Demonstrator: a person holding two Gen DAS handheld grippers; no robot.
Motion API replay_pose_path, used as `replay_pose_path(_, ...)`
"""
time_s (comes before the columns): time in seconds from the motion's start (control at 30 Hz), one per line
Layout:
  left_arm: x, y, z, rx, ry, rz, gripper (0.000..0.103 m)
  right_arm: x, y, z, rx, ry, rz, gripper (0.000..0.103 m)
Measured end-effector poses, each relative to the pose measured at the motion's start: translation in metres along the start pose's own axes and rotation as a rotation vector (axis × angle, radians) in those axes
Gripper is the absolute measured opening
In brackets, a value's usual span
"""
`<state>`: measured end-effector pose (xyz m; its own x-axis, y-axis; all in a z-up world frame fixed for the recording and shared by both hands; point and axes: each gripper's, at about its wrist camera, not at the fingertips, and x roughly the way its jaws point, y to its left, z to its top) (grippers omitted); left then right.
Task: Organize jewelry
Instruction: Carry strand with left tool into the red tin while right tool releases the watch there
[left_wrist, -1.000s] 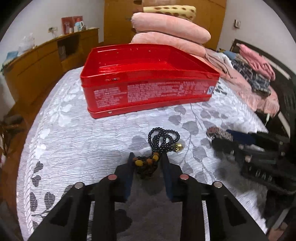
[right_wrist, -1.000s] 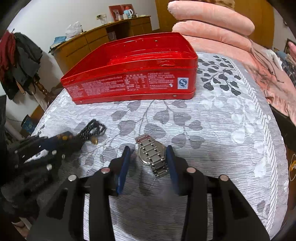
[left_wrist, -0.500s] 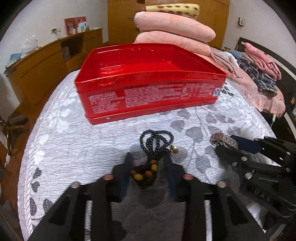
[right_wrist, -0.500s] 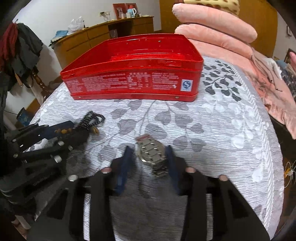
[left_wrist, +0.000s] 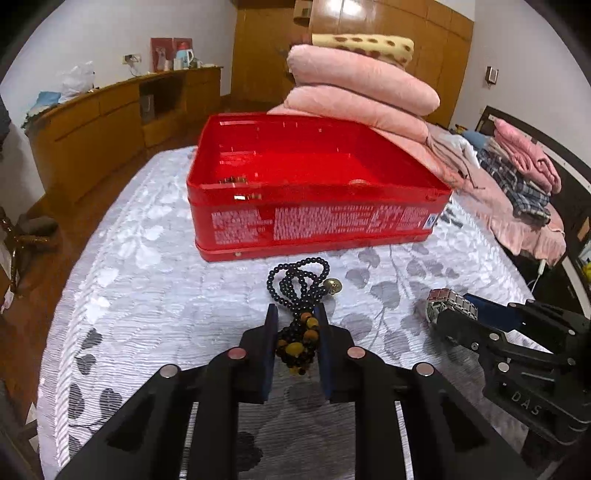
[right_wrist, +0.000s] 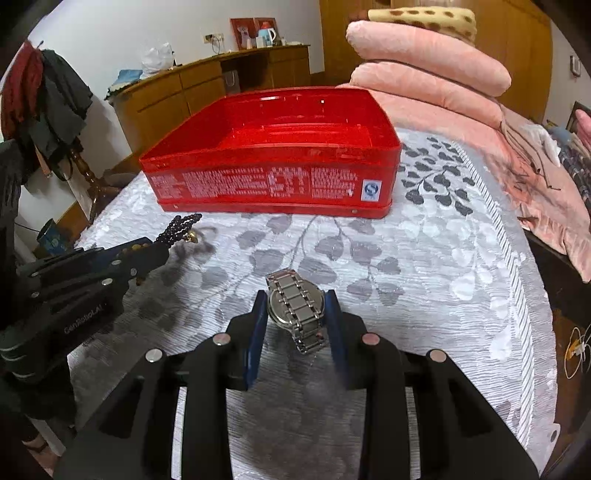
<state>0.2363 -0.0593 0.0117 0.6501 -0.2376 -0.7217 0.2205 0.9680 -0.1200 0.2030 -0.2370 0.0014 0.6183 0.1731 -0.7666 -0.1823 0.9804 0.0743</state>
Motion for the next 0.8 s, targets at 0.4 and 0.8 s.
replay_pose_path(0.4,-0.013,0.002,0.021,-0.008,-0.058,0.016,0.019,-0.015,0.005,0.024,-0.001,-0.061,0.02,0.03)
replay_pose_path(0.8,-0.023,0.007,0.057,-0.013,-0.124,0.023,0.019,-0.023,0.009,0.07,-0.02,-0.127,0.049,0.03)
